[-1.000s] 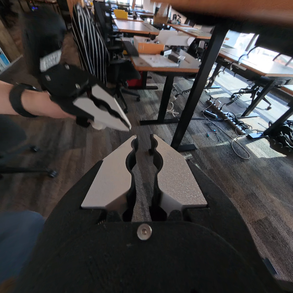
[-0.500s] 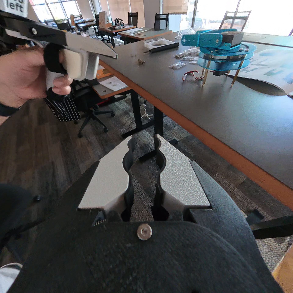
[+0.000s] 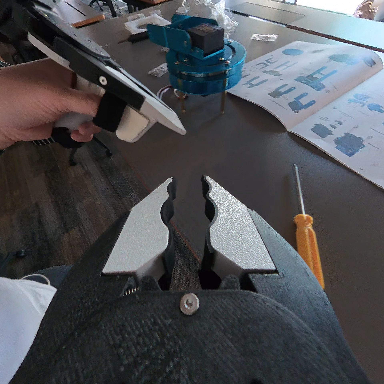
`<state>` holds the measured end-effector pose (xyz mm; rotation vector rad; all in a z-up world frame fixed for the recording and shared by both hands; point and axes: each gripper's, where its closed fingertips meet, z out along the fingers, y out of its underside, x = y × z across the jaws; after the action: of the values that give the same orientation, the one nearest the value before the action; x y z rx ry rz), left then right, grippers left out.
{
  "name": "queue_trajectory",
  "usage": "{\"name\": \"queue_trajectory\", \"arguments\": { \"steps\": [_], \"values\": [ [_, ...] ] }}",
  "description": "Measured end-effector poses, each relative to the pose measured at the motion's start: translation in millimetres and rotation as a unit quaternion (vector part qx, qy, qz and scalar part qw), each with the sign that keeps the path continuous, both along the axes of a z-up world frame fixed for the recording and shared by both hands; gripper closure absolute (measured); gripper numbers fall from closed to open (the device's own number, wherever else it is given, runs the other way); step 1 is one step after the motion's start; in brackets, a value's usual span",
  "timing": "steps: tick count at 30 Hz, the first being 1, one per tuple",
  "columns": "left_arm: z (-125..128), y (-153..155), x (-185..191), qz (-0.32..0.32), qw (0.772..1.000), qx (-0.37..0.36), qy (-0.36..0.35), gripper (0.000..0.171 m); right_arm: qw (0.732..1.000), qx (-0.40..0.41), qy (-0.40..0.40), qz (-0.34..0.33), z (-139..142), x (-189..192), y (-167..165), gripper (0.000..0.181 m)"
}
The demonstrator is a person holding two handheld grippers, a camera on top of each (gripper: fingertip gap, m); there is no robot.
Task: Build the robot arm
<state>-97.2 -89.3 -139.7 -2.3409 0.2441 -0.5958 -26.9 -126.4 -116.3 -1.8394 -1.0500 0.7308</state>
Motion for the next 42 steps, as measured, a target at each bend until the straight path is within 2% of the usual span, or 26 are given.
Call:
{"name": "queue_trajectory", "arguments": {
  "steps": [7,10,14,18,20,24,26,28,31,34,38,40,42],
  "values": [
    [-23,33,32,-0.091,0.991,-0.029,0.095,0.169,0.998,-0.010,-0.014,-0.066,-16,16,31,0.157],
    [-31,37,34,-0.121,0.986,-0.052,0.102,0.169,0.995,-0.015,-0.017,-0.095,-21,23,35,0.157],
    [-32,42,40,-0.137,0.985,-0.083,0.070,0.169,0.993,-0.023,-0.028,-0.109,-30,32,35,0.157],
    [-30,43,44,-0.140,0.984,-0.097,0.048,0.163,0.994,-0.032,-0.023,-0.104,-30,37,36,0.157],
    [-28,44,43,-0.129,0.987,-0.088,0.048,0.152,0.994,-0.025,-0.025,-0.100,-27,42,37,0.157],
    [-15,41,33,-0.112,0.990,-0.047,0.075,0.150,0.991,0.048,-0.041,-0.121,-11,68,46,0.157],
    [-7,36,27,-0.108,0.990,-0.021,0.089,0.151,0.986,0.076,-0.057,-0.138,-10,87,58,0.149],
    [0,30,22,-0.103,0.989,0.000,0.103,0.152,0.987,0.041,-0.071,-0.137,-20,95,65,0.138],
    [5,18,15,-0.094,0.988,0.017,0.120,0.155,0.986,0.016,-0.104,-0.128,-34,95,68,0.136],
    [7,10,9,-0.087,0.988,0.027,0.129,0.155,0.979,0.036,-0.143,-0.137,-43,100,78,0.142],
    [7,7,-2,-0.079,0.987,0.036,0.134,0.157,0.983,-0.014,-0.132,-0.127,-53,95,80,0.148],
    [8,5,-5,-0.088,0.987,0.037,0.126,0.157,0.984,-0.029,-0.130,-0.117,-54,94,78,0.163],
    [11,5,-8,-0.100,0.986,0.047,0.124,0.157,0.985,-0.034,-0.119,-0.119,-54,94,77,0.164]
  ]
}}
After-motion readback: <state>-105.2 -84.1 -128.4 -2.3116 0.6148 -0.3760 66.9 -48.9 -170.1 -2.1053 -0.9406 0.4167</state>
